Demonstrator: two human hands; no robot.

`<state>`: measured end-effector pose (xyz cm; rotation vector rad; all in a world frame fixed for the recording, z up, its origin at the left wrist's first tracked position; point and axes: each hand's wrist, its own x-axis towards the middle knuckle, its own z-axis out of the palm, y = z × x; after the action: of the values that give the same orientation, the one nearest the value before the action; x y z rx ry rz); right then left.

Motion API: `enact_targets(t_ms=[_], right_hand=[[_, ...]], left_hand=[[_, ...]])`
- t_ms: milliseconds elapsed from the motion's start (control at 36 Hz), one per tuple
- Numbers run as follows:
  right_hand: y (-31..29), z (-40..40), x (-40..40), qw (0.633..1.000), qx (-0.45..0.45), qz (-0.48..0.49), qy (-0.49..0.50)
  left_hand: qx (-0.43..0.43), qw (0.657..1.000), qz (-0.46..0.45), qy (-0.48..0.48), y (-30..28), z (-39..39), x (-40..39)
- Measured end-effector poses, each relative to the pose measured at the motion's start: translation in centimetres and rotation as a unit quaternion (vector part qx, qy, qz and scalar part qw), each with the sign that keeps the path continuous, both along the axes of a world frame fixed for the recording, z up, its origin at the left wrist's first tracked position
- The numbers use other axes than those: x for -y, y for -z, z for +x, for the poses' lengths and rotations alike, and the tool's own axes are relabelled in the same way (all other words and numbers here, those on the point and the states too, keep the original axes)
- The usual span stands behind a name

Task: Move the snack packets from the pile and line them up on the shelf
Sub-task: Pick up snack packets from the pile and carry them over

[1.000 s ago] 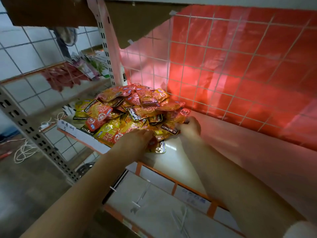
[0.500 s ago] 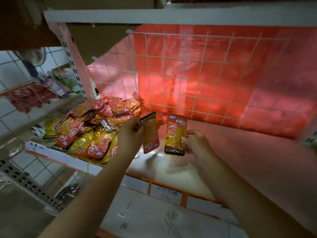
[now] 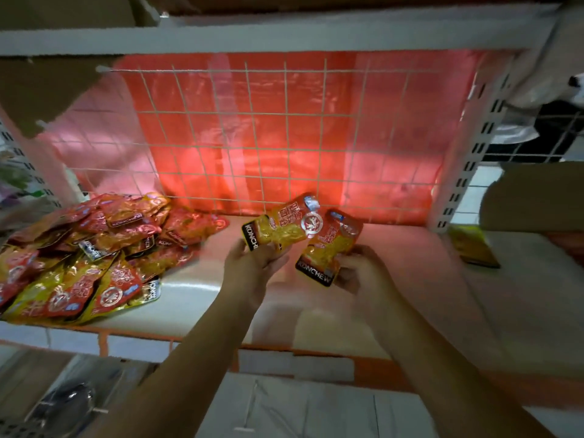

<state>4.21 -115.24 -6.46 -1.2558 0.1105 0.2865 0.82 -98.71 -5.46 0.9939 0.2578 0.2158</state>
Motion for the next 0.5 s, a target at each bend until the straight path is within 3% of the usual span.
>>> enact_targets(t_ms=[278, 500], right_hand=[[-0.3, -1.4, 13.7, 0.998, 0.05, -0.027, 0.036], [-0.6, -2.6, 25.1, 0.997, 0.022, -0.062, 0.044]], left_hand=[[-0.06, 0.994, -0.087, 0.02, 1.3, 0.4, 13.0], [-0.068, 0.983, -0.163, 0.043, 1.4, 0.1, 23.9]])
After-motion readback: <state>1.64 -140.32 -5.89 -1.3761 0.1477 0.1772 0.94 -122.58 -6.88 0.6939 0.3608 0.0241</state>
